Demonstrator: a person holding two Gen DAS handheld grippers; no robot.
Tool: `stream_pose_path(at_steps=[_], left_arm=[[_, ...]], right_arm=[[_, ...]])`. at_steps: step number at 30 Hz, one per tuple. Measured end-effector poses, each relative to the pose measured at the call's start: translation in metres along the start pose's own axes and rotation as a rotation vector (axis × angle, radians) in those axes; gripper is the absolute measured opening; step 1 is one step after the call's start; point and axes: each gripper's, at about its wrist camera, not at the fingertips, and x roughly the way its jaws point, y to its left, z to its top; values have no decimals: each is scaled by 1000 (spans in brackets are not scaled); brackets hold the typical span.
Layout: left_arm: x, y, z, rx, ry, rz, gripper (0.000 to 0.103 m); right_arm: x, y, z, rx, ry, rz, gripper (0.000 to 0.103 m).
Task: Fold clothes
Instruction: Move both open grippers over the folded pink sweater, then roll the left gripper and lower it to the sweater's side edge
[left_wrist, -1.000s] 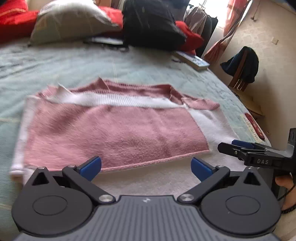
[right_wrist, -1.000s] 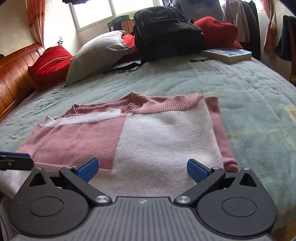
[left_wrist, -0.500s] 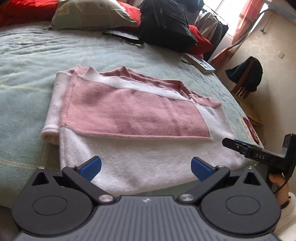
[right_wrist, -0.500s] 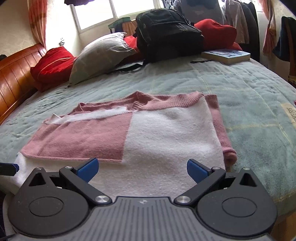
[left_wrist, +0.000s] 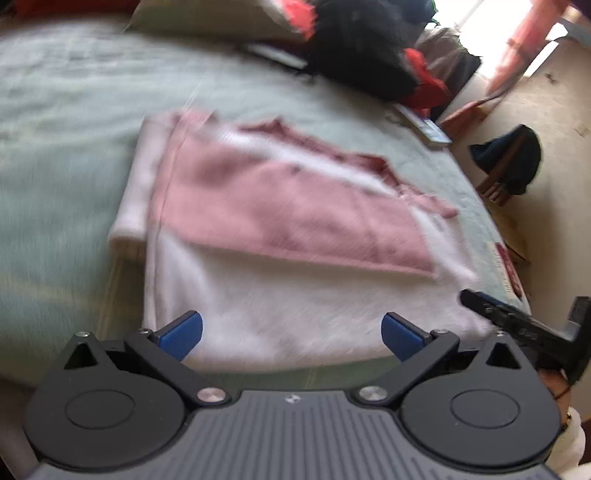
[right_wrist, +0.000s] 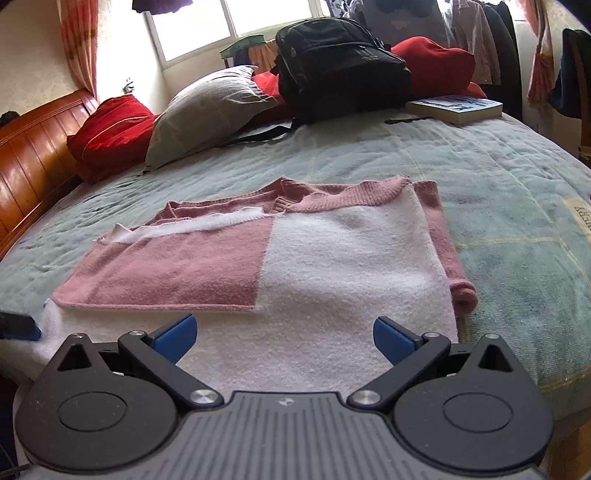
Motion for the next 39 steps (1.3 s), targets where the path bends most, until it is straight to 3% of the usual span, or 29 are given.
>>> stream_pose_path(at_steps=[4,11,21,32,36,39], left_arm=[[-2,10,-1,-68,-36,-27,102],[-27,9,34,37,-146,-42,102],[-12,59,78,12,-68,-17,102],[24,119,101,-166,76,-207,102],[37,127,112,-193,120,-323,102],[52,124,122,-179,147,-370,102]], right_arm=[[0,0,-2,-2,6,0,103],[0,2,0,10,0,34,103],[2,28,12,0,20,218,103],[26,59,26,-27,66,264,103],[36,60,29,-22,75,252,103],[43,59,30,-12,91,245,103]])
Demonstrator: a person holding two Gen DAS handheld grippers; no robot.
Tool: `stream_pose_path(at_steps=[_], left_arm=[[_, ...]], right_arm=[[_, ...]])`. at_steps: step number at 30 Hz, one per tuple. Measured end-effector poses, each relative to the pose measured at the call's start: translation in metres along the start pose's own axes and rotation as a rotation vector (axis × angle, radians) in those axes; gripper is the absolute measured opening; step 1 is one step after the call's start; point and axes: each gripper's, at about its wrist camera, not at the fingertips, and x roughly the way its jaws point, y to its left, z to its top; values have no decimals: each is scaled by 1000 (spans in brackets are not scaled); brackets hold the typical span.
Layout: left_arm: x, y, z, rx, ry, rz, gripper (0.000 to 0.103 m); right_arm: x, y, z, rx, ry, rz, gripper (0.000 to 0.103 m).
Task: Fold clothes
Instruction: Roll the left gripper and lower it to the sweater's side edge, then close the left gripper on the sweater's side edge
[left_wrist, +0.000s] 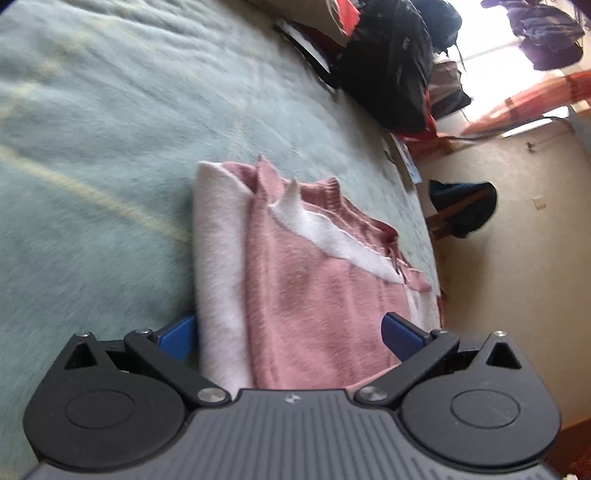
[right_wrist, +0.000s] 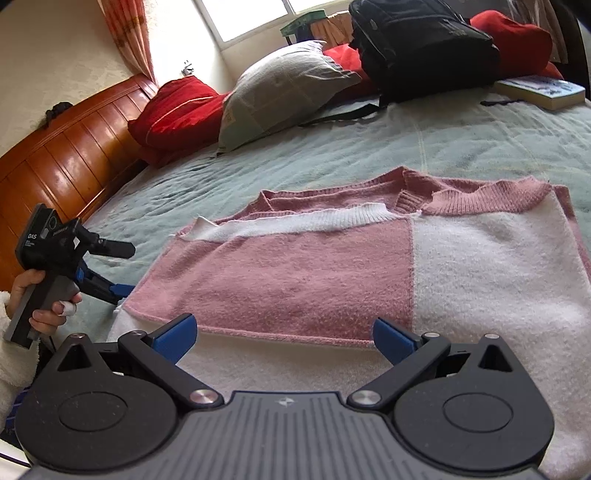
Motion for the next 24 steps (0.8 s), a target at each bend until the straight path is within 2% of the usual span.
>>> stream_pose_path(at_steps=[3,7,10,14,18,24], left_arm=[[10,2,15,15,15,-29,102],[19,6,27,-18,5,-72,102],[17,5,21,-27,3,-98,102],[10,3,0,-25,60,-155,102],[10,-1,-13,1,106,-153,102],[33,-6,6,-21,129,-159,102]], right_arm=[[2,1,0,-5,7,-10,103],[-1,6,3,-18,-4,-11,103],[-4,9,3,-29,-12,-15,103],[-5,9,2,-34,-11,-21,103],[-4,8,3,-31,-11,-24,103],[-7,14,3,-43,-20,-21,103]])
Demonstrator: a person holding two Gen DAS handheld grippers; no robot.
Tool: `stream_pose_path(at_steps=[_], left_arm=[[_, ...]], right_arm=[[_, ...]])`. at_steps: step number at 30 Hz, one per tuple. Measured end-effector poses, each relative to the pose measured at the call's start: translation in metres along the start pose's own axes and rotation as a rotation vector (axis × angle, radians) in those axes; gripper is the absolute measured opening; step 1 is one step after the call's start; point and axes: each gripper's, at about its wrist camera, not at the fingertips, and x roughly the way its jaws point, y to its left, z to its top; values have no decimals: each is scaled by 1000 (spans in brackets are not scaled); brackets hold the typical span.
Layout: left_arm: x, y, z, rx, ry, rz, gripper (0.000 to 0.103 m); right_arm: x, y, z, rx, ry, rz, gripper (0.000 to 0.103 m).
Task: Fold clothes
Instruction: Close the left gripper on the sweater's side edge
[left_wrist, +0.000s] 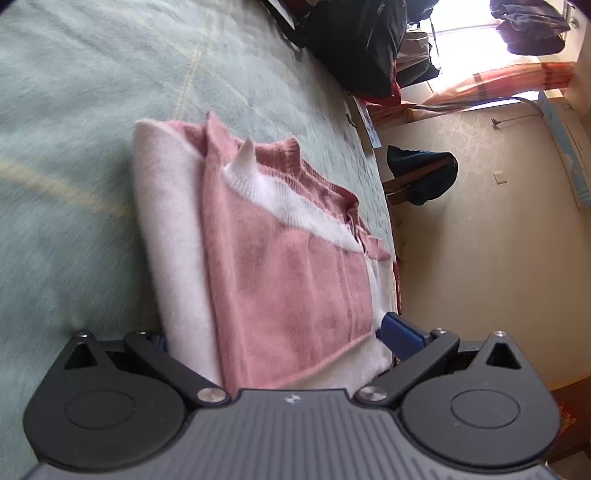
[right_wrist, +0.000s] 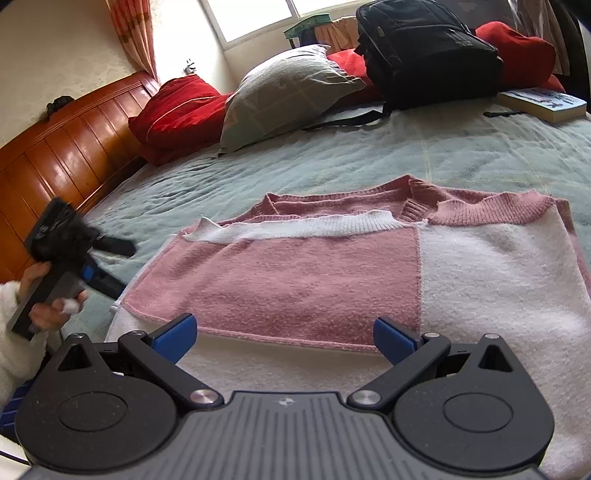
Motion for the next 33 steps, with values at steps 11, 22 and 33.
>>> stream_pose_path(at_steps=[11,22,33], left_arm=[[6,17,9,-39,-3,34,69],[8,35,9,-80,36,44,25],[11,11,5,33,-7,152,24]], right_arm=[[4,-7,-1,10,9,-20,103],[6,-14,-3,22,16,-16,103],[17,-7,14,68,5,43,103]])
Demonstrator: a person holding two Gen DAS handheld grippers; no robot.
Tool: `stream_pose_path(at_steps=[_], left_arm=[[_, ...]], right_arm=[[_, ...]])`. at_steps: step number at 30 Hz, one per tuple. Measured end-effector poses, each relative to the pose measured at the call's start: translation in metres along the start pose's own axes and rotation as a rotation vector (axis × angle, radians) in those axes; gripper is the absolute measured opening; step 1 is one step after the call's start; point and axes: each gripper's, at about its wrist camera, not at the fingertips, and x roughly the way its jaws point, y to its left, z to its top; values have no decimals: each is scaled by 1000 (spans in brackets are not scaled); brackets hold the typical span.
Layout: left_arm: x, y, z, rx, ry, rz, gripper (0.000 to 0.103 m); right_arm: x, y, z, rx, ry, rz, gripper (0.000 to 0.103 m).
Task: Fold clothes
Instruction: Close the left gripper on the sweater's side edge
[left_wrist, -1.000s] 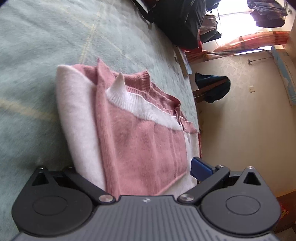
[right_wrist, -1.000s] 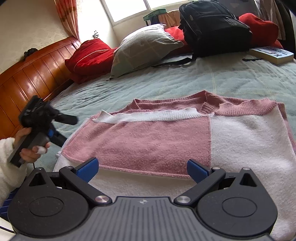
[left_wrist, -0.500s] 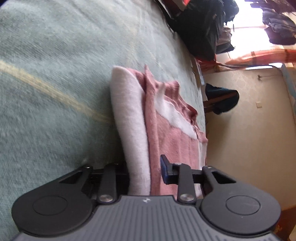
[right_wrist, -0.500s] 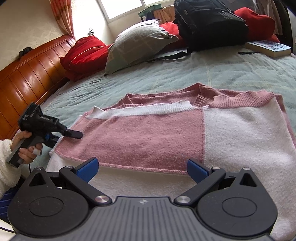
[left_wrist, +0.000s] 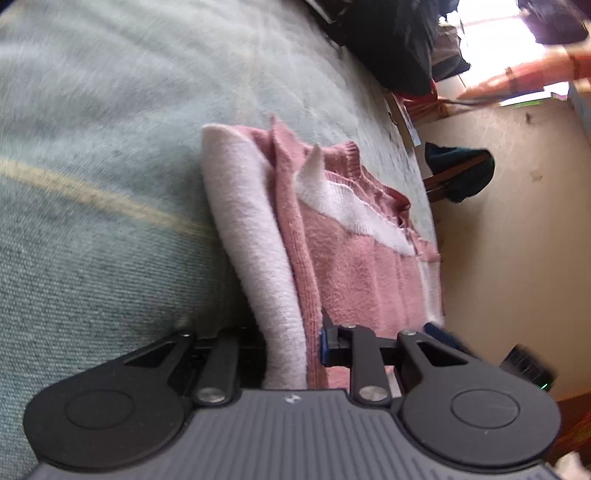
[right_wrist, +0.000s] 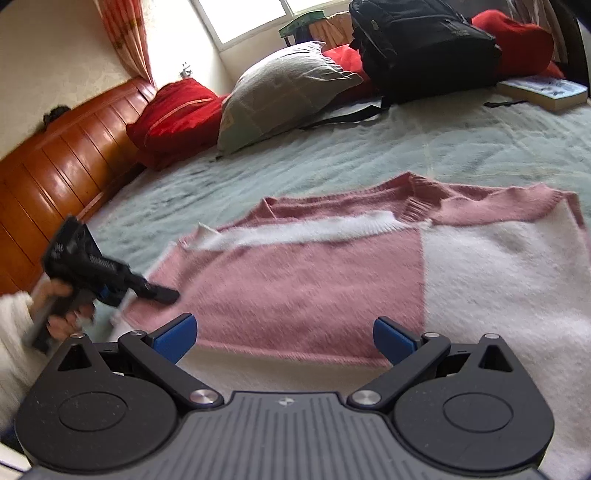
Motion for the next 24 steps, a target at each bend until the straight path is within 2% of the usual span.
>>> stream_pose_path(at_steps=[5,10,13,16,24], left_arm=[[-1,-12,-2,45,-30,51,24],[-9,-7,-9,69,-45,64,24],[-9,-4,-9,71,-44,59,24],[-11,-3,-9,79,-44,62,24],[-11,-2,-11,91,-42,56,24]], right_arm=[[19,13,17,71,-25,45,103],[44,25,16,142,-19,67,103],[60,24,13,175,4,49,103],[70,24,15,163,-10,9,103],[107,13,47,160,-54,-58,103]])
